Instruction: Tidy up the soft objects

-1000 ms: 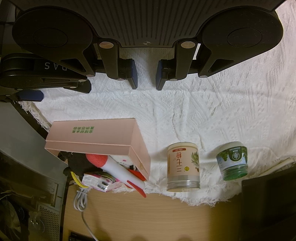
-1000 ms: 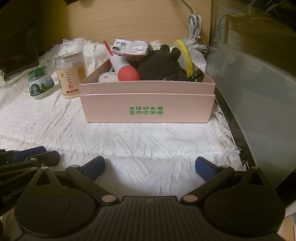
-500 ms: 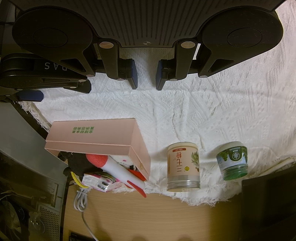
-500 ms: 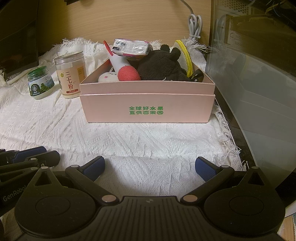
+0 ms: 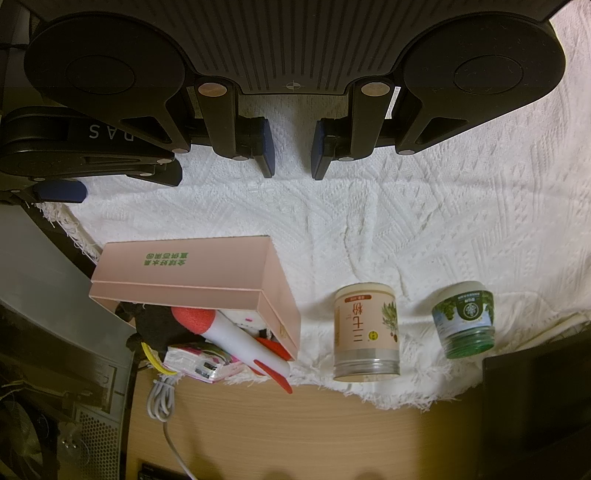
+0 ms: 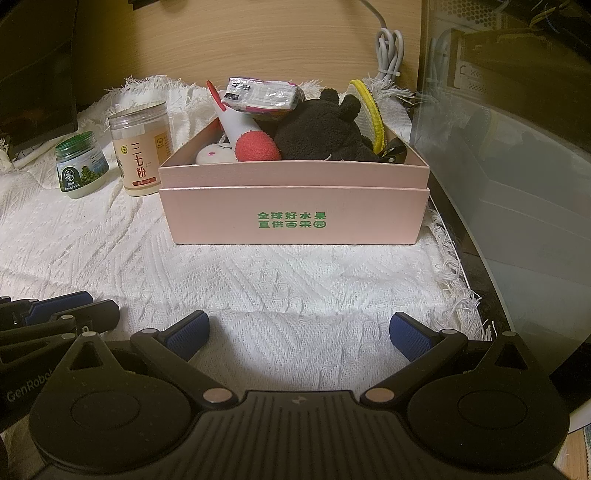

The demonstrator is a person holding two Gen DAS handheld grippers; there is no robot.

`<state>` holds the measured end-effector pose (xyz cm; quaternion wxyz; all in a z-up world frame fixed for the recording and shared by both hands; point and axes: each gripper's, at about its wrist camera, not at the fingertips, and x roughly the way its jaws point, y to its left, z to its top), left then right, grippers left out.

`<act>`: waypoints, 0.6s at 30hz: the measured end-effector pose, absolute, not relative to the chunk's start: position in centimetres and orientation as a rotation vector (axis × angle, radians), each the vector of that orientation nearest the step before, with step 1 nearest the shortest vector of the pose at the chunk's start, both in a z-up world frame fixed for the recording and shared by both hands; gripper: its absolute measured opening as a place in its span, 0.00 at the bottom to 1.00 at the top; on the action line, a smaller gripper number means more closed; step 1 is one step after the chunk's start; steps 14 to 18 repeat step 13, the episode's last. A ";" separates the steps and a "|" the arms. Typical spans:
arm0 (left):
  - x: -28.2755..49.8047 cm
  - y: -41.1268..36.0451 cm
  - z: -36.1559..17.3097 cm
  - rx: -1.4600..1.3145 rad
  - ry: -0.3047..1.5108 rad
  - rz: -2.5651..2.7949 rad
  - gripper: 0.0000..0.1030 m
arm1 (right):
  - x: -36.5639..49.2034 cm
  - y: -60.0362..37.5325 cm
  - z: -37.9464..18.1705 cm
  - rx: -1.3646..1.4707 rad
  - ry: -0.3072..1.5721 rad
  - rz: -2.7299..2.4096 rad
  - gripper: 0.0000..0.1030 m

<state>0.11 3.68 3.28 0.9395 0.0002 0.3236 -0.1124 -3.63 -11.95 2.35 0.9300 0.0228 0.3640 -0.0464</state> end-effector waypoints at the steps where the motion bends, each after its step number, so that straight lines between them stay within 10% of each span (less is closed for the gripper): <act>1: 0.1 3.7 3.3 0.001 0.661 -0.229 0.23 | -3.6 -11.9 2.3 0.047 0.745 -0.095 1.00; 18: 0.1 3.7 3.3 0.004 0.660 -0.228 0.23 | -3.6 -11.9 2.3 0.047 0.745 -0.095 1.00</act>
